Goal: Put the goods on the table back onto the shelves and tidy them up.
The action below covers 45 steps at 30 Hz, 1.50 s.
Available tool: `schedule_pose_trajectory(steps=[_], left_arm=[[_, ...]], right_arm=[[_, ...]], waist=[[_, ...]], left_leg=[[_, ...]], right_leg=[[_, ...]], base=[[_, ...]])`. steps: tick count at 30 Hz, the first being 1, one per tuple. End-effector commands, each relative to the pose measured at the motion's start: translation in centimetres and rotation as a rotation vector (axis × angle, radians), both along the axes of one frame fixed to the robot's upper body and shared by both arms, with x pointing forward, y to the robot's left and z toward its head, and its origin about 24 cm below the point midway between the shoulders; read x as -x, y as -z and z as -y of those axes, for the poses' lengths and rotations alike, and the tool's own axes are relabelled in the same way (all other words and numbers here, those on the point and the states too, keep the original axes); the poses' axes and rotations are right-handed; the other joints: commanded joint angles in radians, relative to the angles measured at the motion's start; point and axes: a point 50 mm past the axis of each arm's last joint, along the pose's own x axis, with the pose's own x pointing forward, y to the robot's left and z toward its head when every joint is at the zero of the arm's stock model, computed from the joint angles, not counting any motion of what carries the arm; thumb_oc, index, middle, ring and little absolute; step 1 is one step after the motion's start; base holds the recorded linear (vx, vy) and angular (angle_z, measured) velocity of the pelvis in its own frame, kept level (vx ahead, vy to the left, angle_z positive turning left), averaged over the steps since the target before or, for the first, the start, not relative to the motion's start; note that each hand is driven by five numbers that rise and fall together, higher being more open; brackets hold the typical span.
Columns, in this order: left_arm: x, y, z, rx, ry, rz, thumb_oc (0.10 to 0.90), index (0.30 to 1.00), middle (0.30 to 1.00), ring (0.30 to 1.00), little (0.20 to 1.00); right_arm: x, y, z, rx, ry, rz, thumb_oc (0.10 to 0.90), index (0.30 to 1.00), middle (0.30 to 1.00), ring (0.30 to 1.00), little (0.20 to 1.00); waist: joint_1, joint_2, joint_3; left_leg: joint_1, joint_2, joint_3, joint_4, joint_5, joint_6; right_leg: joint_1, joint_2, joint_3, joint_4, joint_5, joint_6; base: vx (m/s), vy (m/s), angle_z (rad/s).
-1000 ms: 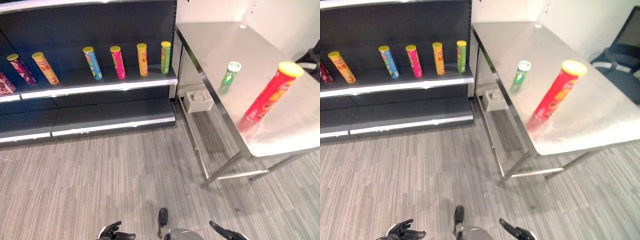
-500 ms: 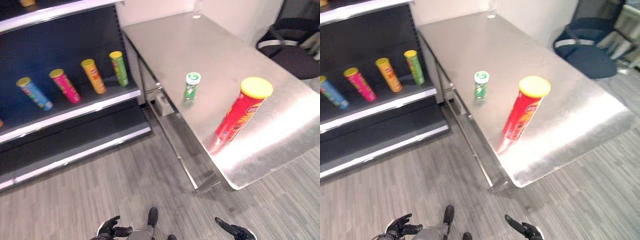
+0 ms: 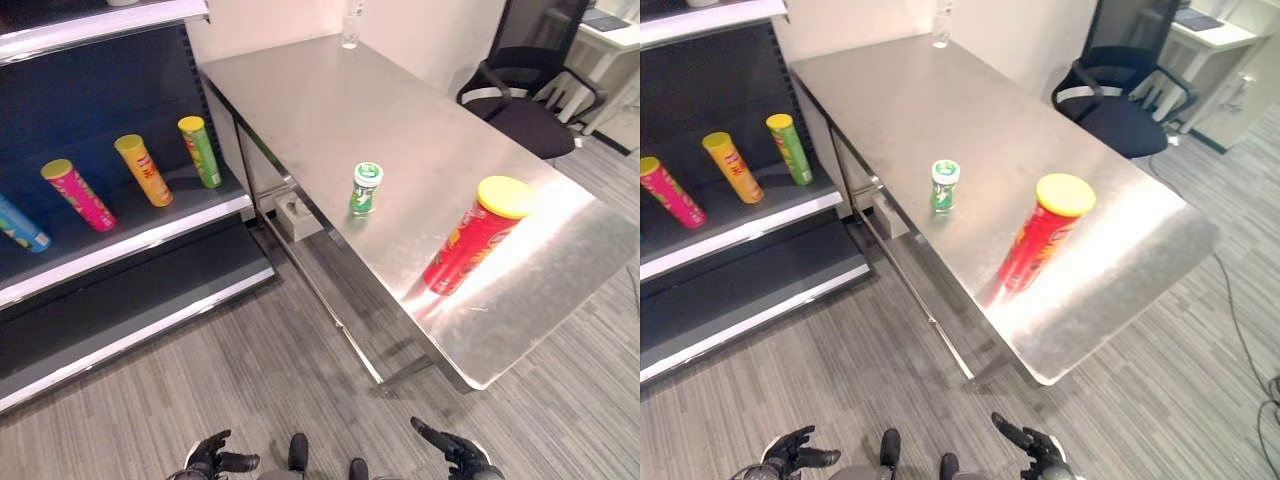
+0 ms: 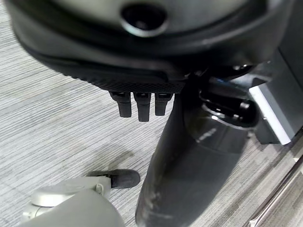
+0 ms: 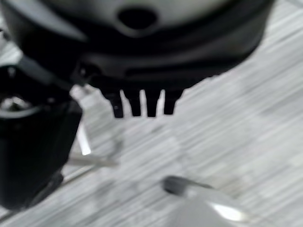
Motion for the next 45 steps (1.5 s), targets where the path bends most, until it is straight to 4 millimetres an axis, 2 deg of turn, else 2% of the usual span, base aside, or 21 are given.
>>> schedule_pose_trajectory(steps=[1,2,3,5,9,10,12,13,14,15,16,17,18,19,21,22,23,24,27,34,45], left_arm=[[-1.7,-0.9,-1.1,-0.024,-0.037,0.091,0.800,0.900,0.900,0.900,0.900],[-1.7,-0.9,-1.1,-0.024,-0.037,0.091,0.800,0.900,0.900,0.900,0.900],[-1.3,-0.9,-1.3,-0.027,-0.035,0.082,0.800,0.900,0.900,0.900,0.900],[-1.0,-0.8,-1.5,-0.029,-0.019,0.069,0.800,0.900,0.900,0.900,0.900],[-0.5,-0.5,-0.9,-0.027,0.020,0.046,0.800,0.900,0.900,0.900,0.900],[-0.5,-0.5,-0.8,-0.025,0.022,0.046,0.800,0.900,0.900,0.900,0.900],[-0.3,-0.3,-0.4,-0.022,0.038,0.035,0.800,0.900,0.900,0.900,0.900],[0.0,-0.1,0.0,-0.015,0.050,0.023,0.800,0.900,0.900,0.900,0.900],[0.1,-0.1,0.1,-0.014,0.059,0.016,0.800,0.900,0.900,0.900,0.900],[0.1,0.0,0.3,-0.009,0.069,0.015,0.800,0.900,0.900,0.900,0.900],[0.1,0.0,0.3,-0.008,0.069,0.016,0.800,0.900,0.900,0.900,0.900],[0.0,-0.1,0.4,-0.004,0.088,0.021,0.800,0.900,0.900,0.900,0.900],[0.0,-0.1,0.4,-0.001,0.096,0.022,0.800,0.900,0.900,0.900,0.900],[0.0,-0.1,0.5,0.000,0.096,0.022,0.800,0.900,0.900,0.900,0.900],[0.0,-0.2,0.3,0.000,0.106,0.028,0.800,0.900,0.900,0.900,0.900],[0.0,-0.2,0.3,0.000,0.106,0.027,0.800,0.900,0.900,0.900,0.900],[0.0,-0.2,0.2,0.003,0.113,0.033,0.800,0.900,0.900,0.900,0.900],[0.0,-0.3,0.2,0.006,0.118,0.039,0.800,0.900,0.900,0.900,0.900],[0.3,-0.2,0.4,0.022,0.122,0.049,0.800,0.900,0.900,0.900,0.900],[1.4,0.1,1.0,0.051,0.139,0.027,0.800,0.900,0.900,0.900,0.900],[1.9,0.2,1.2,0.074,0.128,0.034,0.800,0.900,0.900,0.900,0.900]], right_arm=[[2.3,-1.5,5.3,0.121,0.201,-0.006,0.800,0.900,0.900,0.900,0.900],[2.3,-1.5,5.3,0.121,0.202,-0.006,0.800,0.900,0.900,0.900,0.900],[4.1,-2.3,7.7,0.171,0.350,0.003,0.800,0.900,0.900,0.900,0.900],[5.4,-4.0,10.8,0.253,0.481,0.040,0.800,0.900,0.900,0.900,0.900],[4.9,-10.5,18.2,0.506,0.653,0.290,0.800,0.900,0.900,0.900,0.900],[5.0,-10.5,18.3,0.508,0.655,0.290,0.800,0.900,0.900,0.900,0.900],[2.5,-15.2,21.0,0.656,0.626,0.492,0.800,0.900,0.900,0.900,0.900],[-0.1,-20.3,22.5,0.785,0.566,0.700,0.800,0.900,0.900,0.900,0.900],[-2.0,-23.3,22.9,0.838,0.512,0.827,0.800,0.900,0.900,0.900,0.900],[-3.2,-25.2,22.8,0.865,0.485,0.910,0.800,0.900,0.900,0.900,0.900],[-3.2,-25.2,22.8,0.866,0.484,0.910,0.800,0.900,0.900,0.900,0.900],[-5.7,-29.6,22.2,0.916,0.370,1.086,0.800,0.900,0.900,0.900,0.900],[-6.7,-31.5,21.5,0.924,0.317,1.179,0.800,0.900,0.900,0.900,0.900],[-6.7,-31.5,21.5,0.924,0.317,1.178,0.800,0.900,0.900,0.900,0.900],[-9.0,-35.9,19.6,0.930,0.177,1.381,0.800,0.900,0.900,0.900,0.900],[-9.0,-35.9,19.6,0.930,0.176,1.380,0.800,0.900,0.900,0.900,0.900],[-10.2,-38.9,17.7,0.880,0.093,1.564,0.800,0.900,0.900,0.900,0.900],[-11.0,-40.5,16.1,0.823,0.002,1.666,0.800,0.900,0.900,0.900,0.900],[-12.8,-43.0,12.3,0.636,-0.176,1.868,0.800,0.900,0.900,0.900,0.900],[-15.7,-43.5,8.0,0.390,-0.447,1.887,0.800,0.900,0.900,0.900,0.900],[-18.3,-42.0,4.5,0.212,-0.743,1.708,0.800,0.900,0.900,0.900,0.900]], waist=[[-0.005,-0.019,-0.033],[-0.005,-0.019,-0.032],[-0.018,-0.026,-0.043],[-0.029,-0.029,-0.054],[-0.056,-0.027,-0.076],[-0.054,-0.025,-0.075],[-0.066,-0.022,-0.082],[-0.071,-0.015,-0.089],[-0.073,-0.015,-0.094],[-0.071,-0.012,-0.096],[-0.071,-0.011,-0.096],[-0.070,-0.009,-0.099],[-0.067,-0.008,-0.102],[-0.067,-0.007,-0.102],[-0.062,-0.008,-0.107],[-0.062,-0.007,-0.109],[-0.057,-0.008,-0.115],[-0.051,-0.009,-0.119],[-0.038,-0.009,-0.132],[-0.011,-0.011,-0.144],[0.013,-0.016,-0.143]], left_leg=[[0.042,0.010,0.047,0.010,-0.100,-0.085],[0.043,0.011,0.047,0.010,-0.100,-0.085],[0.055,0.014,0.056,0.008,-0.106,-0.090],[0.071,0.019,0.060,0.008,-0.117,-0.094],[0.099,0.026,0.070,0.008,-0.133,-0.101],[0.101,0.027,0.069,0.008,-0.134,-0.101],[0.108,0.029,0.075,0.008,-0.141,-0.102],[0.116,0.032,0.082,0.008,-0.146,-0.103],[0.117,0.032,0.085,0.008,-0.148,-0.104],[0.119,0.033,0.087,0.008,-0.149,-0.105],[0.119,0.034,0.087,0.008,-0.149,-0.105],[0.120,0.035,0.091,0.008,-0.149,-0.106],[0.120,0.036,0.093,0.008,-0.149,-0.106],[0.121,0.036,0.093,0.008,-0.150,-0.106],[0.116,0.038,0.098,0.008,-0.138,-0.109],[0.120,0.039,0.097,0.008,-0.148,-0.109],[0.118,0.040,0.100,0.008,-0.137,-0.111],[0.115,0.040,0.100,0.008,-0.136,-0.112],[0.117,0.041,0.099,0.008,-0.135,-0.115],[0.123,0.042,0.092,0.008,-0.141,-0.120],[0.117,0.042,0.075,0.008,-0.129,-0.127]], right_leg=[[0.016,0.018,0.003,-0.083,0.105,0.046],[0.018,0.018,0.003,-0.084,0.105,0.046],[0.040,0.020,-0.005,-0.103,0.106,0.048],[0.065,0.021,-0.008,-0.115,0.102,0.050],[0.091,0.025,-0.009,-0.118,0.091,0.054],[0.092,0.025,-0.009,-0.118,0.090,0.054],[0.096,0.026,-0.005,-0.118,0.085,0.056],[0.101,0.028,0.001,-0.118,0.082,0.057],[0.102,0.028,0.003,-0.118,0.080,0.057],[0.103,0.029,0.003,-0.118,0.079,0.057],[0.103,0.029,0.003,-0.118,0.079,0.057],[0.103,0.030,0.006,-0.118,0.077,0.056],[0.103,0.030,0.006,-0.118,0.077,0.055],[0.104,0.030,0.006,-0.118,0.077,0.055],[0.099,0.030,0.011,-0.118,0.083,0.053],[0.103,0.031,0.011,-0.118,0.076,0.054],[0.102,0.030,0.012,-0.118,0.082,0.052],[0.102,0.030,0.011,-0.118,0.082,0.051],[0.108,0.028,0.007,-0.118,0.081,0.050],[0.121,0.025,-0.008,-0.118,0.074,0.048],[0.129,0.018,-0.036,-0.118,0.073,0.045]], base=[[0.08,-0.075,0.12],[0.08,-0.057,-0.04],[0.09,-0.054,-0.09],[0.12,-0.049,-0.11],[0.08,-0.017,-0.11],[0.04,-0.006,-0.04],[0.04,-0.002,-0.09],[0.05,-0.007,-0.14],[0.04,-0.007,-0.14],[0.02,-0.007,-0.15],[0.01,-0.006,-0.17],[0.01,-0.009,-0.14],[0.01,-0.009,-0.09],[0.01,-0.009,-0.06],[-0.01,-0.007,-0.02],[-0.02,-0.018,-0.05],[0.00,0.000,0.00],[0.00,0.000,0.00],[0.00,-0.002,0.01],[0.01,-0.005,0.14],[-0.01,-0.002,0.05]])
